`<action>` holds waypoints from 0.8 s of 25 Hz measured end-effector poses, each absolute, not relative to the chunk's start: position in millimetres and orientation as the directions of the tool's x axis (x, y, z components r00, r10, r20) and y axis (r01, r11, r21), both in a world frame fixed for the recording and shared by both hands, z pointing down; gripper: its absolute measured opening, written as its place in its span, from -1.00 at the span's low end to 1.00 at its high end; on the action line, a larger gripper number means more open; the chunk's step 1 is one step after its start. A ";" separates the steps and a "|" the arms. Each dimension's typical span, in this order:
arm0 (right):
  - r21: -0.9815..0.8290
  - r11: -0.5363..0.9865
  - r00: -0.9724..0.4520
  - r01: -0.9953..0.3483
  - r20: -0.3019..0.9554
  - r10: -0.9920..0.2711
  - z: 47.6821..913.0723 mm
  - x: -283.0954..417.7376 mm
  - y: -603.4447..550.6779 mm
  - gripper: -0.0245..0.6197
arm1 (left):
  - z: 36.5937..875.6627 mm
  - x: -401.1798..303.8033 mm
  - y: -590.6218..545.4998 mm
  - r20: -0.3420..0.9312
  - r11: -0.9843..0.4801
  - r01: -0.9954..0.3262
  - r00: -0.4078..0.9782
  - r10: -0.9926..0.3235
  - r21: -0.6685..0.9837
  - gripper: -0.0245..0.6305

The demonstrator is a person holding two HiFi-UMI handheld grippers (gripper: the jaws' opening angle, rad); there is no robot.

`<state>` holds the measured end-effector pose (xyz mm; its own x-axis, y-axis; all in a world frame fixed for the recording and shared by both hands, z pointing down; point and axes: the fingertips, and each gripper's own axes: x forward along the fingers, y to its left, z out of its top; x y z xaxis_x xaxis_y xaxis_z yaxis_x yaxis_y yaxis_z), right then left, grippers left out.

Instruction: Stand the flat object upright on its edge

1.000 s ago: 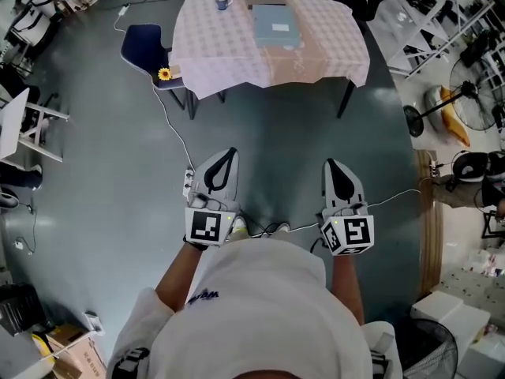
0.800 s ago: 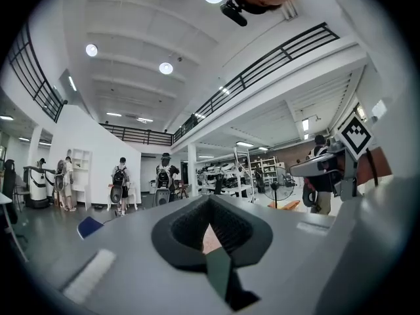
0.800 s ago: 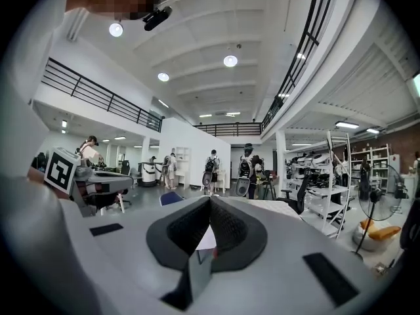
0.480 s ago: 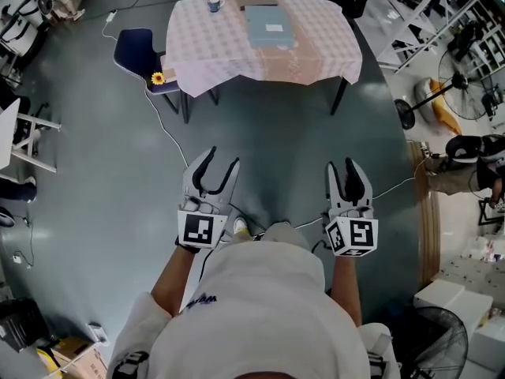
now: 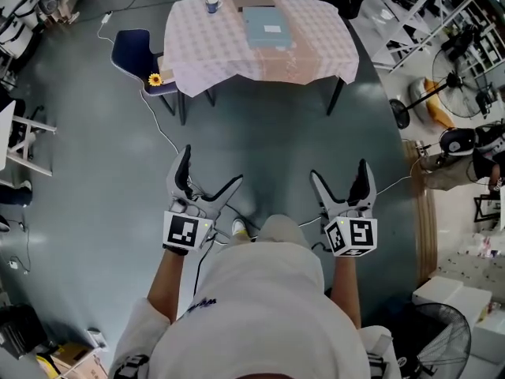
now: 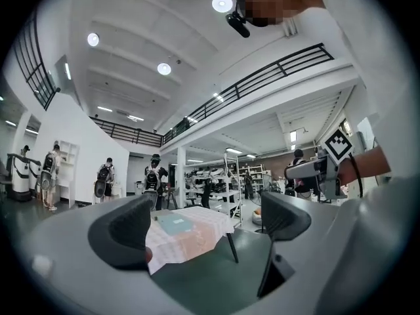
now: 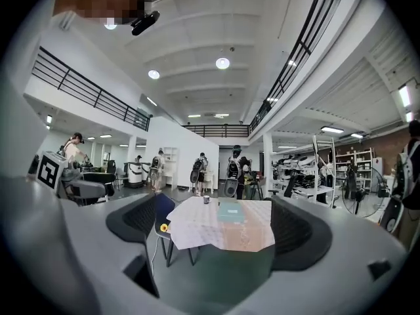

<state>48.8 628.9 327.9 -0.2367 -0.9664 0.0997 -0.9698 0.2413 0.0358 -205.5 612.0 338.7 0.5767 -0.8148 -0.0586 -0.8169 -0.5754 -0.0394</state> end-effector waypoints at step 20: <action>-0.017 0.297 -0.294 -0.955 0.202 -0.934 380.7 82.5 528.6 0.68 | 388.1 -185.6 519.1 0.069 -0.517 -0.856 0.515 -0.854 -0.007 0.54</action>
<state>82.5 528.6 380.7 -0.2942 -0.9341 0.2023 -0.9547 0.2970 -0.0170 -185.6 519.1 388.1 0.5154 -0.8541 0.0694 -0.8559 -0.5171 -0.0069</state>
